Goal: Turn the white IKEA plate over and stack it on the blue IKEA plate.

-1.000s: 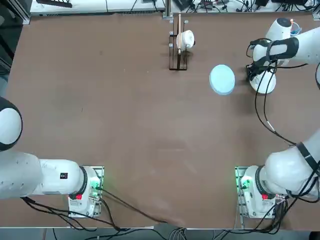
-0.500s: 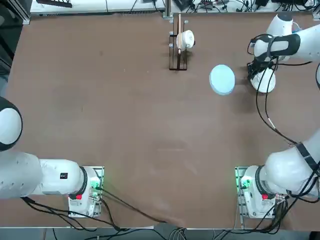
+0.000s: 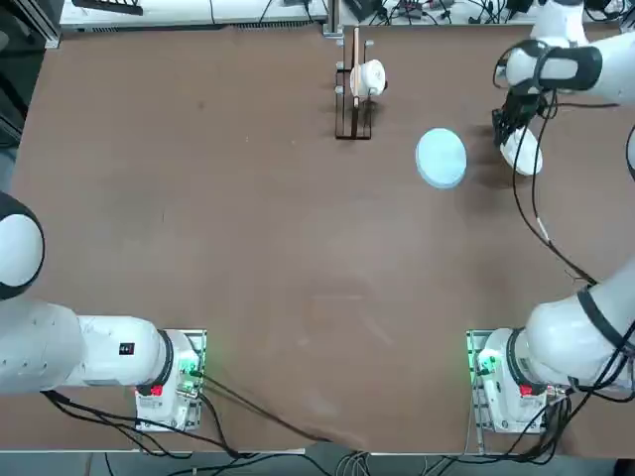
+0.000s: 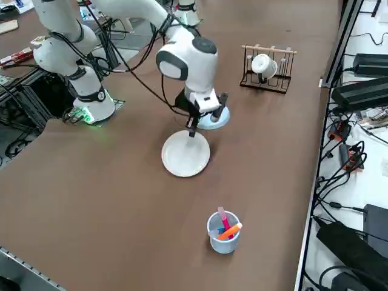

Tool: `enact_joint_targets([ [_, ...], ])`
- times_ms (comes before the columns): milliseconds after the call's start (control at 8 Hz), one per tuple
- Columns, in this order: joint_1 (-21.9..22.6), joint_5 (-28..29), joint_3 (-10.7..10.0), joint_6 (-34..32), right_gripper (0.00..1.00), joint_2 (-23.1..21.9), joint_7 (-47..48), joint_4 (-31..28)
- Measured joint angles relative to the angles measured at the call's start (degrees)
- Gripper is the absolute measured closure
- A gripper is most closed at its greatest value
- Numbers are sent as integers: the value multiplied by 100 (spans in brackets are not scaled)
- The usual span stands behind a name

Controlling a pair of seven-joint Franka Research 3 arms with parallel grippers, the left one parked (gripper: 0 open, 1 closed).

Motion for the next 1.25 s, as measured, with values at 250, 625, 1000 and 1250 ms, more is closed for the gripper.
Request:
enact_joint_targets([
  [250, 142, 49, 78, -642, 96, -265, 0, 373],
  [625, 149, 1047, 173, -1303, 96, -554, -358, 708],
  [1000, 76, 3028, 154, -2174, 96, -799, -1280, 845],
  [1250, -55, 4080, 135, -2502, 96, -813, -2153, 842],
])
